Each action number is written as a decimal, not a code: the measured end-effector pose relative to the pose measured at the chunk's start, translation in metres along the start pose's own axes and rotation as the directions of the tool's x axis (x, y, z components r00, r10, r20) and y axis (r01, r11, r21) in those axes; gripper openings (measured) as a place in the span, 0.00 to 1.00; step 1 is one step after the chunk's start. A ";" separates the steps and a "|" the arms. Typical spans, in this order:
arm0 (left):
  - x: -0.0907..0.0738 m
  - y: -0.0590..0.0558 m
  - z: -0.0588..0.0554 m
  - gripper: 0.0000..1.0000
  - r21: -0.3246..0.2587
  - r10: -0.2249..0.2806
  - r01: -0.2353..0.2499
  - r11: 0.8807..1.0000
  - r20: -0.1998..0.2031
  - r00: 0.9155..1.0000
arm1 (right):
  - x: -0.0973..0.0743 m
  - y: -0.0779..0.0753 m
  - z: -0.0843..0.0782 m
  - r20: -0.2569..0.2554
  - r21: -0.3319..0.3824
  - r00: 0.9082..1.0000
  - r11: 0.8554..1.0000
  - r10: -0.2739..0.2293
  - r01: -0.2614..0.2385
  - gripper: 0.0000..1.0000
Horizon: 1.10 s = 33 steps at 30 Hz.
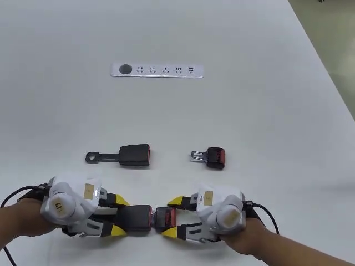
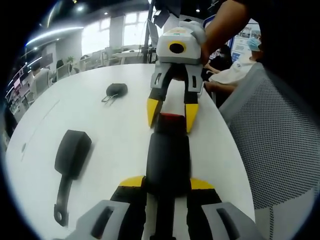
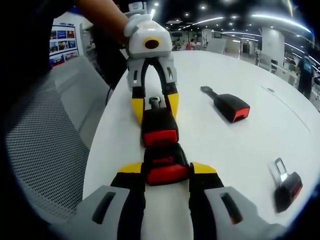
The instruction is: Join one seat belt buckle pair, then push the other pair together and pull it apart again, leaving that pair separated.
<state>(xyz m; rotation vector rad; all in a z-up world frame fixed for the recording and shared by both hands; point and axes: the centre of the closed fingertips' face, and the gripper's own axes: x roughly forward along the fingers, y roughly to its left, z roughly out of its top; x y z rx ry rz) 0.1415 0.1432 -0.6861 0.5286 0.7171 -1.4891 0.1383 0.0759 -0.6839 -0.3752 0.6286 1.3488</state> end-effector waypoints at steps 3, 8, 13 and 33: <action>0.000 0.000 0.001 0.31 0.000 -0.001 0.001 1.000 0.000 1.000 | 0.000 -0.001 -0.001 0.004 0.002 1.000 1.000 -0.001 0.001 0.31; 0.000 0.000 0.001 0.31 -0.001 0.001 -0.001 1.000 -0.001 1.000 | 0.000 -0.001 -0.001 0.008 0.002 1.000 1.000 -0.004 0.004 0.32; 0.001 0.000 -0.001 0.31 0.000 0.003 -0.003 1.000 -0.015 1.000 | 0.000 -0.001 0.000 0.009 0.007 1.000 1.000 -0.008 0.008 0.32; -0.006 0.000 0.018 0.47 0.027 0.082 -0.080 0.996 -0.058 0.995 | -0.010 -0.010 0.018 0.018 0.077 0.995 0.993 -0.096 0.095 0.64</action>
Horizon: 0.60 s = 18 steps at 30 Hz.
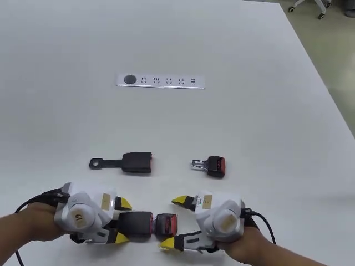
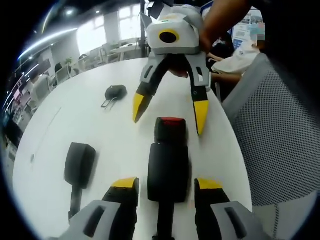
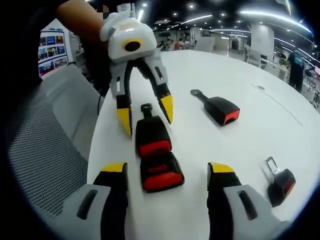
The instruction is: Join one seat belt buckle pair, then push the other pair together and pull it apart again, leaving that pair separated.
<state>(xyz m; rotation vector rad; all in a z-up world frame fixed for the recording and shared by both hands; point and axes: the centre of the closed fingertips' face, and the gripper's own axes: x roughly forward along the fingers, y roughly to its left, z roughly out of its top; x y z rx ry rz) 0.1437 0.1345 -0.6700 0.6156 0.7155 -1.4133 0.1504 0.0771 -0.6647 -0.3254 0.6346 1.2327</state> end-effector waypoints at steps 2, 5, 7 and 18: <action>-0.005 0.002 0.003 0.55 -0.009 0.012 -0.012 1.000 0.010 1.000 | -0.003 -0.002 0.001 0.008 -0.003 1.000 1.000 -0.014 0.014 0.65; -0.012 0.006 0.003 0.56 -0.028 0.030 -0.029 0.999 0.019 0.999 | -0.008 -0.005 0.003 0.013 0.011 0.999 0.999 -0.031 0.031 0.69; -0.017 0.010 0.005 0.59 -0.044 0.050 -0.049 0.998 0.031 0.998 | -0.012 -0.010 0.001 0.011 0.003 0.998 0.998 -0.058 0.058 0.70; -0.039 0.036 0.008 0.68 -0.116 0.149 -0.141 0.983 0.059 0.987 | -0.040 -0.033 -0.002 0.019 0.040 0.992 0.992 -0.122 0.121 0.72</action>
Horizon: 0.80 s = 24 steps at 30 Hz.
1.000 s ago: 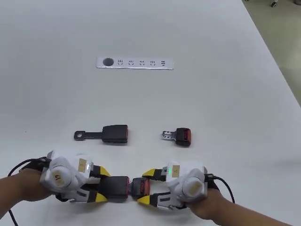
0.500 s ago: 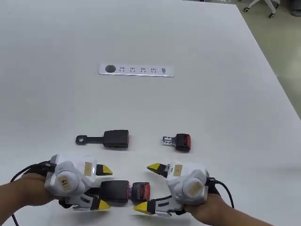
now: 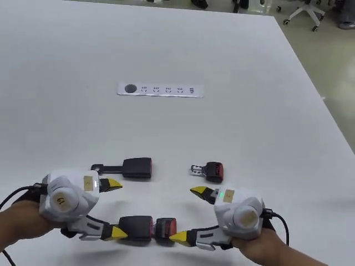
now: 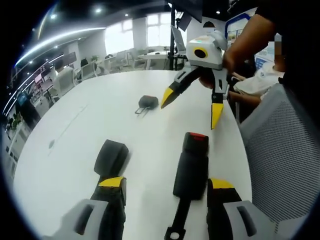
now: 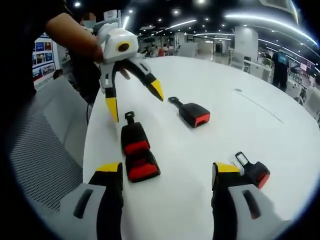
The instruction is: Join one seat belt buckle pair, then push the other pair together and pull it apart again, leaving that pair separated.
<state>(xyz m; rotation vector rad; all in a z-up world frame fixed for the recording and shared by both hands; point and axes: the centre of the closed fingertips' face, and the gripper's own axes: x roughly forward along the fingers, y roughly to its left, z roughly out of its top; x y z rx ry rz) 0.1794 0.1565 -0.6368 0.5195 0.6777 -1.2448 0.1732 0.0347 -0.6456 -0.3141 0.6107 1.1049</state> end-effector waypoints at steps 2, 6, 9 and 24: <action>-0.003 0.003 0.002 0.68 -0.004 0.010 -0.010 1.000 0.003 1.000 | -0.005 -0.009 -0.001 -0.001 -0.005 1.000 1.000 -0.010 0.010 0.74; -0.010 0.011 0.007 0.68 -0.001 0.025 -0.025 1.000 0.010 1.000 | -0.016 -0.025 0.005 0.015 0.005 0.999 0.999 -0.035 0.035 0.73; -0.013 0.019 0.011 0.68 -0.008 0.039 -0.038 0.999 0.014 0.999 | -0.022 -0.038 0.006 0.020 0.010 0.999 0.999 -0.046 0.046 0.73; -0.014 0.063 0.022 0.68 0.038 0.065 -0.066 0.997 0.010 0.998 | -0.041 -0.092 0.001 -0.031 -0.020 0.998 0.998 -0.061 0.061 0.72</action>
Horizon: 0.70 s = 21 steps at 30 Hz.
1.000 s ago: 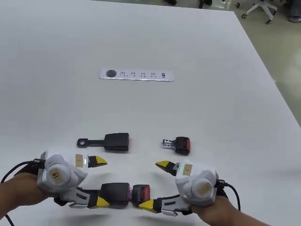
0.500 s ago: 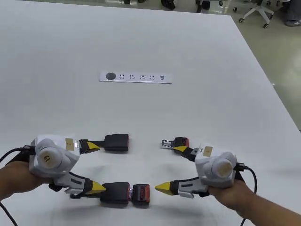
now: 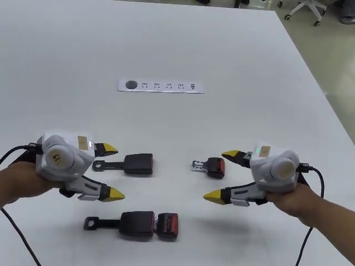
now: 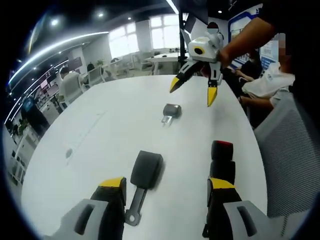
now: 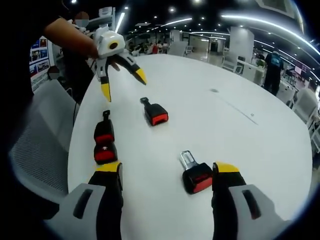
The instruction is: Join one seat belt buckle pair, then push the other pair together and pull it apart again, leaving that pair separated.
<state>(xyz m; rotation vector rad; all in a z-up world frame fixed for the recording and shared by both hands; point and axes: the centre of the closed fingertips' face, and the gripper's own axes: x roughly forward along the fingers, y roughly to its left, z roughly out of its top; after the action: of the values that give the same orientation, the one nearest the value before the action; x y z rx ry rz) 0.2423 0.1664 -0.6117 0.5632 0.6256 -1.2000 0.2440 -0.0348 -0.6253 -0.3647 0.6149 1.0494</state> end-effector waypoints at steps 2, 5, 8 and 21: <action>0.003 0.005 -0.001 0.67 0.006 -0.002 0.002 1.000 -0.004 1.000 | 0.001 -0.004 -0.001 -0.010 -0.005 1.000 1.000 0.004 -0.004 0.72; 0.007 0.012 0.000 0.67 0.002 -0.002 0.002 1.000 -0.004 1.000 | 0.002 -0.007 -0.003 -0.022 -0.007 1.000 1.000 0.009 -0.009 0.72; 0.013 0.018 -0.002 0.67 0.003 -0.004 0.004 1.000 -0.007 1.000 | 0.004 -0.020 -0.006 -0.027 -0.001 1.000 1.000 0.012 -0.012 0.71; 0.041 0.034 -0.015 0.66 -0.011 -0.039 0.038 0.999 -0.035 0.999 | 0.022 -0.041 -0.027 -0.089 0.017 0.992 0.996 0.086 -0.084 0.69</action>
<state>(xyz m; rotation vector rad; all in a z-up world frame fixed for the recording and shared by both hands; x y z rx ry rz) 0.2829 0.1588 -0.6483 0.5668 0.6747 -1.2247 0.2798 -0.0532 -0.6610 -0.3784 0.7225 1.1145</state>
